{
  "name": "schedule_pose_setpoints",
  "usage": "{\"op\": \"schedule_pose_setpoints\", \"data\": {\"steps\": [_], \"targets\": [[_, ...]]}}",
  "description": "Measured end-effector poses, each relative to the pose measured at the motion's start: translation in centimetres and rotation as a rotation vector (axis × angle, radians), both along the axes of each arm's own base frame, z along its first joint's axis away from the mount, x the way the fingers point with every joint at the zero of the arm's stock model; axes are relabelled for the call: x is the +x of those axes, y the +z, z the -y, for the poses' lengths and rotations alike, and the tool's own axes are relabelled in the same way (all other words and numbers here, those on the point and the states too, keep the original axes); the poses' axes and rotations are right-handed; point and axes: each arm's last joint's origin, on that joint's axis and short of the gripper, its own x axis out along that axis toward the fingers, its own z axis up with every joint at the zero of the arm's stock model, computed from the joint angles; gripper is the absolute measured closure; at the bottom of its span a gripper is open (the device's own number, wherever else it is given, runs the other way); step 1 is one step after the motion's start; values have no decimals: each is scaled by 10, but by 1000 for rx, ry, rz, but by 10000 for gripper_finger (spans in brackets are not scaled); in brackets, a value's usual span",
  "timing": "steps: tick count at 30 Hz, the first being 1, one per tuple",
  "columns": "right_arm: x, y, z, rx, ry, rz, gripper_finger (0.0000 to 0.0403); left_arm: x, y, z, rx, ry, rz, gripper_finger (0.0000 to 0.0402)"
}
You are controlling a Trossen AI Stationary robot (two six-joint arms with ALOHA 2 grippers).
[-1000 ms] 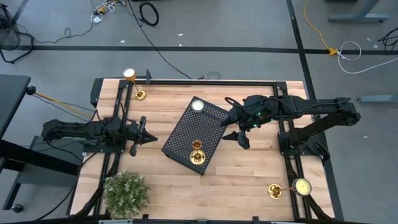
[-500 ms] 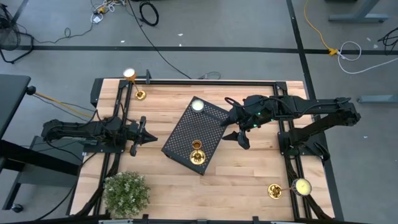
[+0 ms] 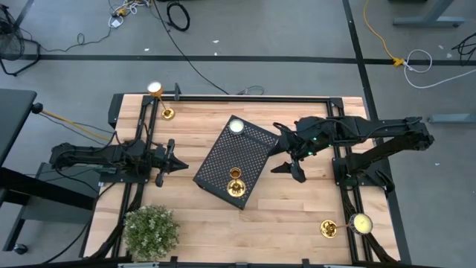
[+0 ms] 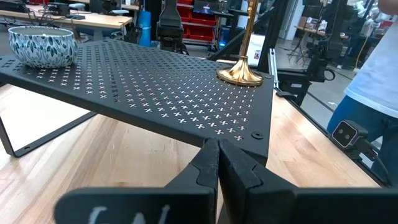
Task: Stock candles on shelf
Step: Put the red scented candle on the shelf
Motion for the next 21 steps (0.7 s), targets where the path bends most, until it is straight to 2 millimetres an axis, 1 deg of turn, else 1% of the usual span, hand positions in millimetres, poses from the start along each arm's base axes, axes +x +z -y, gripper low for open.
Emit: {"op": "schedule_pose_setpoints", "data": {"steps": [5, 10, 15, 21], "targets": [[-16, -21, -5, 15, 16, -20, 117, 0, 0, 0, 0, 0, 0, 387], [-30, -33, -7, 12, 33, -38, 117, 0, 0, 0, 0, 0, 0, 387], [-41, -32, -5, 7, 37, -11, 117, 0, 0, 0, 0, 0, 0, 387], [-53, -28, -4, -54, 95, 46, 117, 0, 0, 0, 0, 0, 0, 387]]}}
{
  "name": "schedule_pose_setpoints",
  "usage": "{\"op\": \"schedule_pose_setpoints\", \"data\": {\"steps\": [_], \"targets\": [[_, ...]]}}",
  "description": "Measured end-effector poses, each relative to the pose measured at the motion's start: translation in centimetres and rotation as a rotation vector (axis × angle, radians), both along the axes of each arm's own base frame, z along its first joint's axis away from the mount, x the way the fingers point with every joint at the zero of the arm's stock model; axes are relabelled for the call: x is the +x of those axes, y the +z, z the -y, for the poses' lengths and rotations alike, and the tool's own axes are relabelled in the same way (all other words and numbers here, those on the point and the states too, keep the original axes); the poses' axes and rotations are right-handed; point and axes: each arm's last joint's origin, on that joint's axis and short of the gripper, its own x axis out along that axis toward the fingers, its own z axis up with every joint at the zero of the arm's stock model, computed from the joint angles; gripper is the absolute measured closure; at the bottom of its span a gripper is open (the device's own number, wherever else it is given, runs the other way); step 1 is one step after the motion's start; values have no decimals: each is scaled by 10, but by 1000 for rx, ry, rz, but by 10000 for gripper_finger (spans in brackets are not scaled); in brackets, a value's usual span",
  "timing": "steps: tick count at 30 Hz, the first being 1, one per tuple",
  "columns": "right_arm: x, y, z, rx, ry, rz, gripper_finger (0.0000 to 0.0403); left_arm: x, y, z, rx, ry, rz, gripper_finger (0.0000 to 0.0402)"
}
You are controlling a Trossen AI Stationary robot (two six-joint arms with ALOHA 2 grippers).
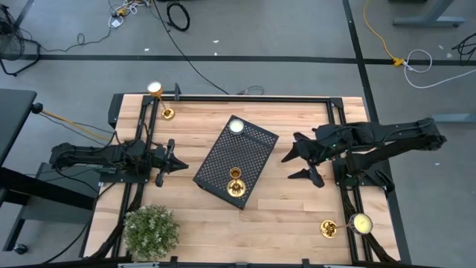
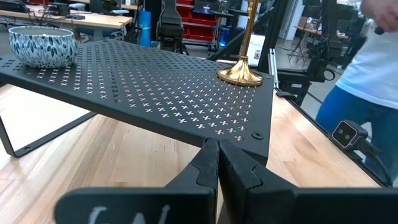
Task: Stock candles on shelf
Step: Put the red scented candle on the shelf
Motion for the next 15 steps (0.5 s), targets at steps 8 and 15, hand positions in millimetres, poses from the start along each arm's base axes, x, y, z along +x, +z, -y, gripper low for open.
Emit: {"op": "schedule_pose_setpoints", "data": {"steps": [8, 15], "targets": [[-25, -3, 0, 74, 54, 97, 117, 0, 0, 0, 0, 0, 0, 387], [-50, -14, -3, 106, 95, 133, 117, 0, 0, 0, 0, 0, 1, 387]]}}
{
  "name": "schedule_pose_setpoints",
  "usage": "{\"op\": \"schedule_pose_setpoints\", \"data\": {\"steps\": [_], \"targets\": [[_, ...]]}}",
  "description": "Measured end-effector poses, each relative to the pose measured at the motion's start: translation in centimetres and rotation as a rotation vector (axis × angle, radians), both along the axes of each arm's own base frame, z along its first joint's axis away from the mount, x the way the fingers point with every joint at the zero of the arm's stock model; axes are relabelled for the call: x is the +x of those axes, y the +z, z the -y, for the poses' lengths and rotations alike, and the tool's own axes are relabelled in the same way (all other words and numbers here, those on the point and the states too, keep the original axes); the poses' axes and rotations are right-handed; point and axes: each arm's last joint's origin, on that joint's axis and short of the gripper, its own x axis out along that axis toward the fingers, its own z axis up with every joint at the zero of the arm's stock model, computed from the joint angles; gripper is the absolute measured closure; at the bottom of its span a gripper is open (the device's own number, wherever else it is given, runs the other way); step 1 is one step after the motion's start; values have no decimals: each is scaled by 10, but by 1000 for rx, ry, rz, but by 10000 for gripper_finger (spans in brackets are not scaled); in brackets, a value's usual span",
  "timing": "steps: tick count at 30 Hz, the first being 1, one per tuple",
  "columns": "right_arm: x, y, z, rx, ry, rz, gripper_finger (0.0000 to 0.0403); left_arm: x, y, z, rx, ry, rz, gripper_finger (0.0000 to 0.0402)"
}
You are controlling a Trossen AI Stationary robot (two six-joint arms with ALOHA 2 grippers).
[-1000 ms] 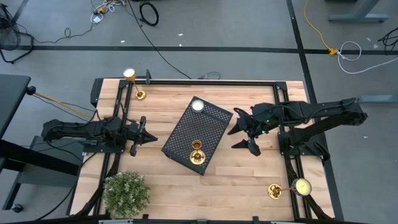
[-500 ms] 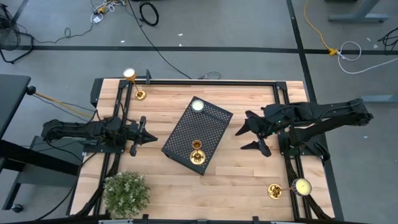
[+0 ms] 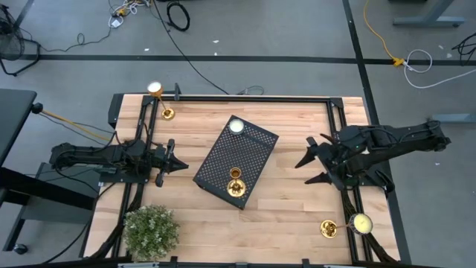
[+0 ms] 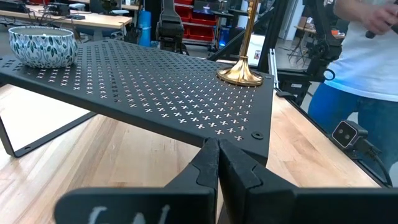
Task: Stock candles on shelf
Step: Put the red scented candle on the shelf
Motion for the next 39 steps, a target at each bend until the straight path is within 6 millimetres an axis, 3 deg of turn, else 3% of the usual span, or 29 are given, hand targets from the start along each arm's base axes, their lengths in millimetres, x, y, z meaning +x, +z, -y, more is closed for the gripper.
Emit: {"op": "schedule_pose_setpoints", "data": {"steps": [26, 39], "targets": [[-1, -11, -1, -12, 11, -72, 117, 0, 0, 0, 0, 0, 0, 387], [-15, -9, 0, 26, 49, -92, 117, 0, 0, 0, 0, 0, 0, 387]]}}
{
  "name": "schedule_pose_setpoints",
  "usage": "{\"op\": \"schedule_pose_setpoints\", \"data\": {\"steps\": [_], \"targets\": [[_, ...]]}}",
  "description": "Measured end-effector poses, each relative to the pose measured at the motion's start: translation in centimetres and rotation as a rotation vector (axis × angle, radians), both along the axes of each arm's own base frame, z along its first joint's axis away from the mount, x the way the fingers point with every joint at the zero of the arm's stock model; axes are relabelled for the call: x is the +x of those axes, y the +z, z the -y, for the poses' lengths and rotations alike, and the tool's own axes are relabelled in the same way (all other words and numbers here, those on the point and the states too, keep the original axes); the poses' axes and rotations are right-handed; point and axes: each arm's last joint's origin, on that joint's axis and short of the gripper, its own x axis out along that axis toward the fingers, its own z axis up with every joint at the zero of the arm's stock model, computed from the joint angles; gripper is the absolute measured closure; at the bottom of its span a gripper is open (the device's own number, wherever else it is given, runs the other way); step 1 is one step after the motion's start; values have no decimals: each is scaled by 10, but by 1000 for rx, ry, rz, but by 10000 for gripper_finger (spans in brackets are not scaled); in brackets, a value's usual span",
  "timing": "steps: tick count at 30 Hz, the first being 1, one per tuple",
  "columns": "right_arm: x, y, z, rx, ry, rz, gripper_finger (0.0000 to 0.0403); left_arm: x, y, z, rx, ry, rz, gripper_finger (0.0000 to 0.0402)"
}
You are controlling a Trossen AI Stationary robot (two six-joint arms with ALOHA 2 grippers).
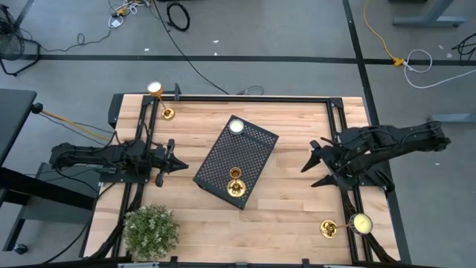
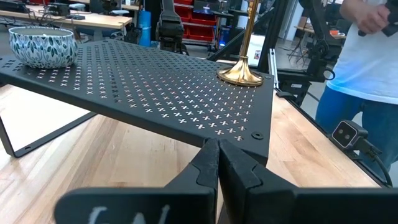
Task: Stock candles on shelf
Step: Put the red scented candle on the shelf
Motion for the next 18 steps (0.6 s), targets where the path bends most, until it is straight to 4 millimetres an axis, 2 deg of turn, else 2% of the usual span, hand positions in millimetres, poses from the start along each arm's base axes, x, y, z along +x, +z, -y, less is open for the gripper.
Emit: {"op": "schedule_pose_setpoints", "data": {"steps": [2, 12, 18], "targets": [[-4, 3, 0, 15, 26, -16, 117, 0, 0, 0, 0, 0, 0, 387], [-22, 45, 3, 2, 44, 33, 117, 0, 0, 0, 0, 0, 0, 387], [-33, 59, 4, 24, 95, 29, 117, 0, 0, 0, 0, 0, 0, 387]]}}
